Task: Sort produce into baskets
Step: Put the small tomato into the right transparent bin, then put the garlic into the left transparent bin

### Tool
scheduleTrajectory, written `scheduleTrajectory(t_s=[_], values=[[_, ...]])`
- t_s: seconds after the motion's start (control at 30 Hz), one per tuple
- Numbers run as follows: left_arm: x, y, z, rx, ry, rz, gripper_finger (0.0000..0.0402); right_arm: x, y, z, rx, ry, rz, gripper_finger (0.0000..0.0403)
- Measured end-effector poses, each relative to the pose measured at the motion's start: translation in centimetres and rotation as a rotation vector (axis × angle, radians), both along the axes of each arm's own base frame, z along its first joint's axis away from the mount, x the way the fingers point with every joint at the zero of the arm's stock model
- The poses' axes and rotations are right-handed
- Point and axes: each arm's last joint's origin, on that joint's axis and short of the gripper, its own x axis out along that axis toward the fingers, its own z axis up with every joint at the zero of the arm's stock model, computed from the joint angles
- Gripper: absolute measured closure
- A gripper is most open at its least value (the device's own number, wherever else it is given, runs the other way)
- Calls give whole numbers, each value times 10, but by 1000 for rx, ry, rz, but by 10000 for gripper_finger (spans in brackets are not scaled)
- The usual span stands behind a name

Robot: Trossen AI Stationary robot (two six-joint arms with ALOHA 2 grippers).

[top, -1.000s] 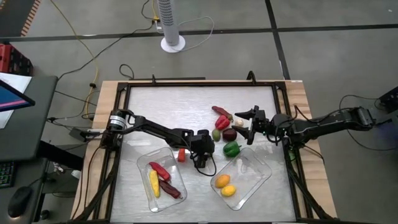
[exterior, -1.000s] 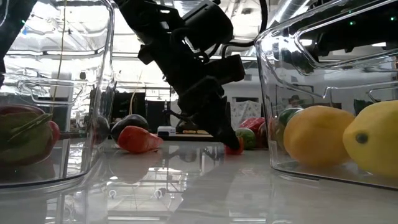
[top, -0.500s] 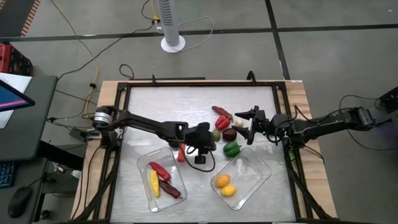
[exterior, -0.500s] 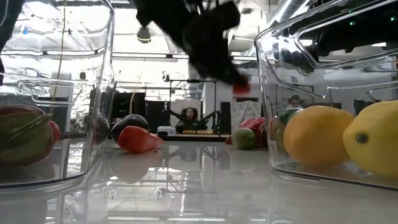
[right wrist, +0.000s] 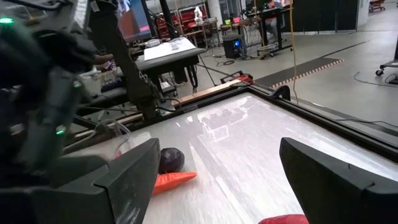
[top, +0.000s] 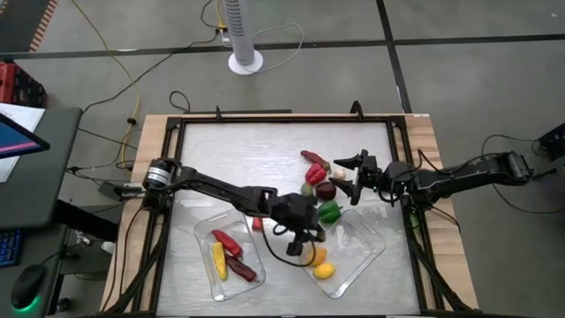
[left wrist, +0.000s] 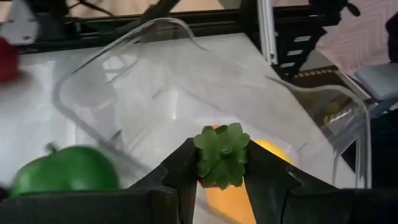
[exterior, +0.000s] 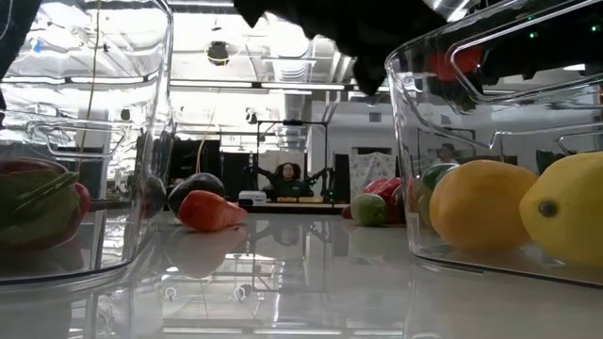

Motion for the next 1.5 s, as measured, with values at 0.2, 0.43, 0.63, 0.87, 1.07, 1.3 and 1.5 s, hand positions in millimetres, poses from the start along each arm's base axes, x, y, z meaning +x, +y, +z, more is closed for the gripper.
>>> scheduleTrajectory(t_s=[0.2, 0.43, 0.63, 0.87, 1.07, 1.3, 1.5], values=[[10, -6, 1, 22, 44, -3, 250, 0, 0, -1, -1, 13, -2, 46], [9, 7, -2, 72, 122, 16, 150, 0, 0, -1, -1, 15, -1, 46], [2, 32, -4, 145, 217, 77, 138, 0, 0, -2, -1, 24, -1, 46], [-3, 62, -19, 181, 256, 139, 156, 0, 1, -3, -2, 31, 2, 46], [-18, 76, -22, 176, 196, 170, 169, 0, 1, -4, -3, 45, 2, 46], [-73, 72, 7, 195, 21, 272, 190, -1, 1, -12, -1, 123, -3, 46], [-121, 75, 17, 227, -87, 421, 193, -6, -11, -24, 124, 390, -196, 46]])
